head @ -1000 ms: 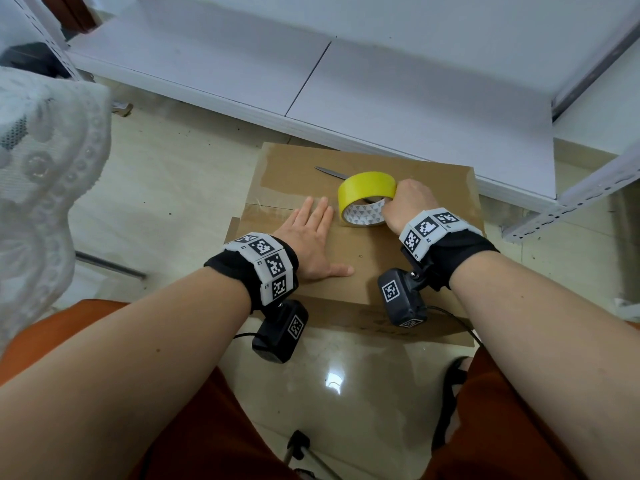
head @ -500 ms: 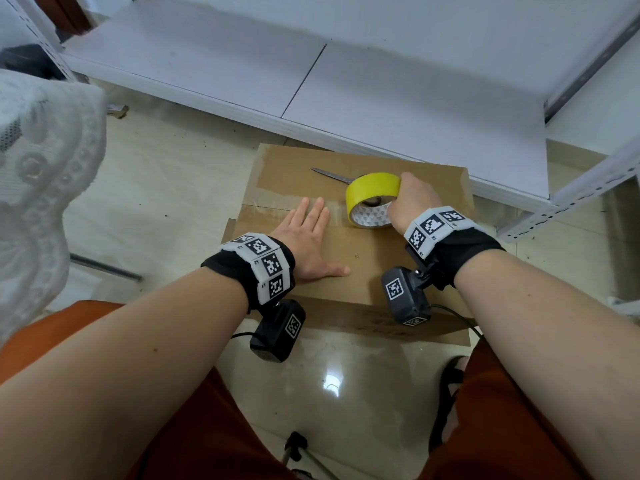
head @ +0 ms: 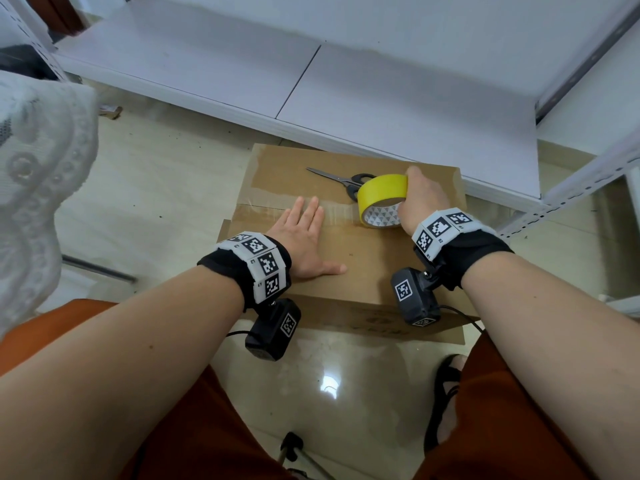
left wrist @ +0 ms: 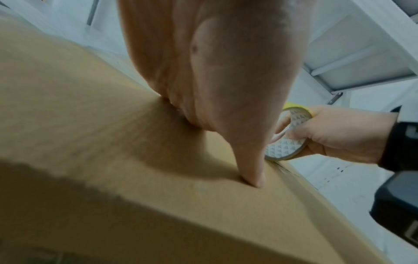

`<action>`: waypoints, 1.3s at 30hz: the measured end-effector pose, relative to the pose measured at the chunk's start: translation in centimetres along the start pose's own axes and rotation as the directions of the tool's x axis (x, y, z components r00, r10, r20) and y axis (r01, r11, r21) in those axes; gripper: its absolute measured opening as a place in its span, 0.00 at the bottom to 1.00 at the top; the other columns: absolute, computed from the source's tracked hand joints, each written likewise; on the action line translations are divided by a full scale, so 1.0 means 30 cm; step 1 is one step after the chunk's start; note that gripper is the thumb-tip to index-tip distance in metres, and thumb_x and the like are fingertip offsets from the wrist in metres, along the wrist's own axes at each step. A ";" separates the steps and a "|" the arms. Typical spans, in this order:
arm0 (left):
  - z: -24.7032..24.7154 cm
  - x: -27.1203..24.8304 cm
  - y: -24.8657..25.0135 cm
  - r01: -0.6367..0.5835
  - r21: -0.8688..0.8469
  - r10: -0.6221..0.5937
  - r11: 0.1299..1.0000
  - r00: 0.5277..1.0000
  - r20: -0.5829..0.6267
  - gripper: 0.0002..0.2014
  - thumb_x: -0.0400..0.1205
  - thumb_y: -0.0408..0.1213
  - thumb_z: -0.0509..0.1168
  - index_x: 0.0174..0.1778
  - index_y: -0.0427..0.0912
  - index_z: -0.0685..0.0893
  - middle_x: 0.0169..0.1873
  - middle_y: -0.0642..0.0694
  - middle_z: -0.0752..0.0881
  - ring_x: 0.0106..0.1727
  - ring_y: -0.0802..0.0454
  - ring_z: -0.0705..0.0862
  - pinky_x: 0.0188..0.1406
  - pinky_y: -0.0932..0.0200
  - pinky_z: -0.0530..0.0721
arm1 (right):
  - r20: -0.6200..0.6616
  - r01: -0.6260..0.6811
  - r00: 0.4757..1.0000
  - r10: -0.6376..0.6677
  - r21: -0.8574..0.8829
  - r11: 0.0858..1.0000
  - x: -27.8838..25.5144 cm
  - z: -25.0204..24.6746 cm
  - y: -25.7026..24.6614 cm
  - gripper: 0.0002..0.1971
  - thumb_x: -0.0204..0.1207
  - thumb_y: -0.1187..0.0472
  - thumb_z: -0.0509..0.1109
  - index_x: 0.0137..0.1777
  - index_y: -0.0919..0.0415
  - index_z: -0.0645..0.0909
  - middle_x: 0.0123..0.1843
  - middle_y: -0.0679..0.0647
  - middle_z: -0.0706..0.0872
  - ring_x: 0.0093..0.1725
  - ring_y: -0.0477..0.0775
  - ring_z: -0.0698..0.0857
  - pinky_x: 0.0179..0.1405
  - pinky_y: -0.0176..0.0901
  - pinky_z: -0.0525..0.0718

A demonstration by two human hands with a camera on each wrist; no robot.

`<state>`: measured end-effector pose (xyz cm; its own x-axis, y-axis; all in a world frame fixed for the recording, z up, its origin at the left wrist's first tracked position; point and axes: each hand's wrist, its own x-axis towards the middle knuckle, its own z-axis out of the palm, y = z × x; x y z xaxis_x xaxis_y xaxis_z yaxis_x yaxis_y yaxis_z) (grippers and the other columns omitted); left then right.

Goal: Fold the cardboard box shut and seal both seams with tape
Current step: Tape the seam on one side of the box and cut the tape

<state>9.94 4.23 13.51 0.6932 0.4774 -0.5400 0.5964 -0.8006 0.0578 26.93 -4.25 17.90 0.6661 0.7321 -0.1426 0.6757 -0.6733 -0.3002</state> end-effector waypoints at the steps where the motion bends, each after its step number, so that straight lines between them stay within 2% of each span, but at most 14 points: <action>1: 0.003 -0.001 0.006 0.008 0.013 -0.007 1.000 1.000 -0.011 0.57 0.72 0.77 0.48 0.82 0.38 0.32 0.82 0.43 0.30 0.82 0.44 0.29 0.83 0.46 0.39 | -0.003 -0.004 1.000 0.004 -0.006 1.000 0.000 0.002 -0.002 0.12 0.78 0.74 0.58 0.61 0.68 0.70 0.49 0.64 0.80 0.42 0.62 0.75 0.39 0.49 0.72; 6: 0.028 -0.005 0.057 0.067 0.073 -0.058 0.995 0.991 -0.122 0.58 0.72 0.79 0.39 0.81 0.33 0.34 0.82 0.36 0.33 0.83 0.41 0.33 0.83 0.45 0.39 | -0.001 -0.017 1.000 0.017 -0.004 1.000 0.009 0.002 -0.010 0.11 0.78 0.74 0.59 0.59 0.68 0.70 0.44 0.61 0.75 0.42 0.62 0.75 0.39 0.49 0.70; 9: 0.029 -0.001 0.103 0.016 0.064 -0.007 0.998 0.991 -0.136 0.57 0.72 0.78 0.38 0.81 0.33 0.33 0.82 0.35 0.33 0.83 0.41 0.32 0.83 0.45 0.40 | -0.004 -0.007 1.000 0.007 0.002 1.000 0.011 0.008 -0.010 0.10 0.77 0.73 0.59 0.58 0.67 0.70 0.45 0.62 0.76 0.42 0.63 0.75 0.39 0.50 0.71; 12: 0.020 0.013 0.146 -0.035 0.020 0.038 0.999 0.988 -0.149 0.57 0.73 0.78 0.39 0.81 0.33 0.33 0.82 0.36 0.33 0.83 0.42 0.33 0.83 0.46 0.40 | -0.013 0.002 1.000 -0.002 0.000 1.000 0.008 0.010 -0.009 0.10 0.77 0.74 0.59 0.57 0.67 0.70 0.44 0.61 0.76 0.42 0.64 0.76 0.38 0.51 0.72; 17: 0.013 0.031 0.166 -0.048 0.030 0.051 0.998 0.990 -0.134 0.58 0.72 0.78 0.40 0.81 0.32 0.33 0.82 0.36 0.33 0.83 0.43 0.33 0.83 0.46 0.40 | -0.007 0.018 1.000 -0.019 -0.011 1.000 0.003 0.010 -0.001 0.10 0.77 0.73 0.60 0.57 0.66 0.68 0.42 0.59 0.74 0.41 0.62 0.75 0.37 0.49 0.70; 22: 0.010 0.031 0.152 -0.068 0.024 0.070 0.997 0.992 -0.106 0.59 0.71 0.79 0.42 0.82 0.33 0.35 0.82 0.37 0.33 0.83 0.43 0.32 0.83 0.46 0.39 | -0.015 -0.053 0.998 0.057 0.203 0.978 0.012 0.016 0.020 0.18 0.74 0.66 0.65 0.63 0.65 0.69 0.46 0.57 0.77 0.44 0.60 0.77 0.40 0.47 0.74; 26: 0.006 0.030 0.152 -0.071 0.022 0.073 0.997 0.993 -0.088 0.58 0.72 0.79 0.44 0.82 0.34 0.35 0.82 0.38 0.32 0.83 0.43 0.31 0.83 0.47 0.38 | -0.011 -0.048 0.999 0.051 0.207 0.977 0.015 0.046 0.037 0.16 0.75 0.57 0.68 0.58 0.66 0.73 0.49 0.59 0.79 0.49 0.61 0.78 0.40 0.45 0.70; 31: 0.002 0.033 0.149 -0.072 0.010 0.073 0.997 0.994 -0.078 0.59 0.72 0.78 0.45 0.82 0.34 0.34 0.81 0.38 0.31 0.82 0.44 0.30 0.83 0.47 0.38 | -0.032 -0.006 0.999 0.010 0.145 0.989 0.028 0.060 0.067 0.14 0.76 0.57 0.68 0.54 0.67 0.75 0.53 0.62 0.80 0.54 0.63 0.79 0.42 0.45 0.69; 33: 0.002 0.035 0.149 -0.071 0.011 0.072 0.997 0.994 -0.080 0.59 0.72 0.78 0.45 0.82 0.34 0.35 0.81 0.38 0.31 0.82 0.43 0.30 0.83 0.47 0.38 | -0.040 -0.011 0.999 0.015 0.077 0.997 0.032 0.065 0.079 0.15 0.77 0.54 0.68 0.53 0.66 0.76 0.55 0.63 0.80 0.57 0.64 0.78 0.45 0.47 0.71; 35: 0.003 0.036 0.149 -0.071 0.010 0.071 0.997 0.993 -0.089 0.59 0.72 0.78 0.46 0.83 0.34 0.35 0.82 0.38 0.31 0.82 0.43 0.31 0.83 0.46 0.38 | -0.021 -0.042 0.999 0.041 -0.009 0.999 0.032 0.072 0.090 0.19 0.79 0.49 0.66 0.56 0.67 0.77 0.61 0.64 0.78 0.63 0.65 0.75 0.56 0.50 0.72; 39: 0.010 0.038 0.153 -0.073 -0.013 0.071 0.997 0.990 -0.121 0.59 0.71 0.78 0.47 0.83 0.35 0.36 0.82 0.38 0.32 0.83 0.43 0.31 0.83 0.47 0.37 | 0.006 -0.081 0.997 0.081 -0.064 0.995 0.027 0.076 0.102 0.25 0.80 0.44 0.62 0.63 0.66 0.78 0.72 0.63 0.71 0.70 0.66 0.69 0.68 0.51 0.67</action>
<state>13.34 0.98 12.92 0.7776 0.4599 -0.4288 0.5496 -0.8284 0.1084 28.80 -5.49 14.71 0.7171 0.6754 -0.1720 0.6384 -0.7356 -0.2268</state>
